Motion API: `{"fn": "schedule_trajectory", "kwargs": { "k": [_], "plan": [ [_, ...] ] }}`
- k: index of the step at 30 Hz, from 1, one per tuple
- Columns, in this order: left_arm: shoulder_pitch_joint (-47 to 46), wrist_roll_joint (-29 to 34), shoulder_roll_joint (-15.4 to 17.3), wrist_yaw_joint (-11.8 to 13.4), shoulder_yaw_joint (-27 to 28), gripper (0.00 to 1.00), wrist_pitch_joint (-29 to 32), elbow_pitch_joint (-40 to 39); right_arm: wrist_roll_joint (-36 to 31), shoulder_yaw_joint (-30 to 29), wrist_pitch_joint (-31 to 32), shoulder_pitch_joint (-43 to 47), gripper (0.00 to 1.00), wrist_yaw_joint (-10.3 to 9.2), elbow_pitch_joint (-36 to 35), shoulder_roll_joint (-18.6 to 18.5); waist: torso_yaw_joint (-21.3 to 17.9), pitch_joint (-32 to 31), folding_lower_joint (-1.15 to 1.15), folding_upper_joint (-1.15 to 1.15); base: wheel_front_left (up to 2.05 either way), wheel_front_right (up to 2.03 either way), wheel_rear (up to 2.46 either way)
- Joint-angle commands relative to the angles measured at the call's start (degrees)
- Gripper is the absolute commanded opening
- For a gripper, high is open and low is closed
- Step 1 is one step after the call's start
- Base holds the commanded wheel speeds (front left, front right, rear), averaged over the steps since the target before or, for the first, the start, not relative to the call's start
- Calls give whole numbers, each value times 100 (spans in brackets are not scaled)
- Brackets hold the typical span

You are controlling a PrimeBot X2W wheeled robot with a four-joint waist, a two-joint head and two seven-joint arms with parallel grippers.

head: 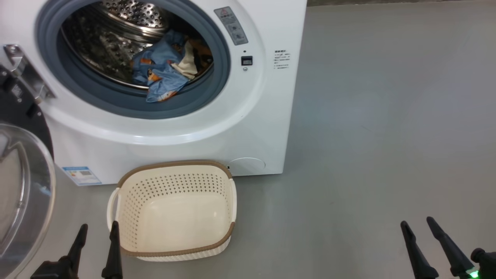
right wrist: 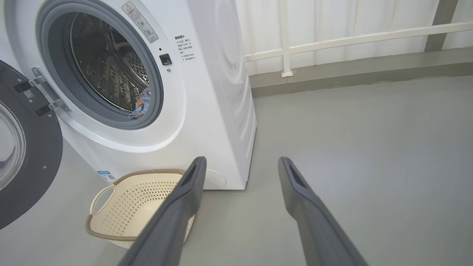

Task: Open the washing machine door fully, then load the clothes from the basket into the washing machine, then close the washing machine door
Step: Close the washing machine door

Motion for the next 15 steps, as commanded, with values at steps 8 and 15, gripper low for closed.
{"fn": "schedule_trajectory", "kwargs": {
  "k": [8, 15],
  "plan": [
    [92, -372, 75, 316, 3, 100, -37, -298, 4, 525, -27, -443, 100, 17, -145, -189, 472, 39, 0, 0, 0, 0, 0],
    [277, -582, 75, 516, -38, 100, -37, -362, 38, 986, -27, -751, 100, 17, -77, -238, 939, 0, 0, 0, 0, 0, 0]
  ]
}}
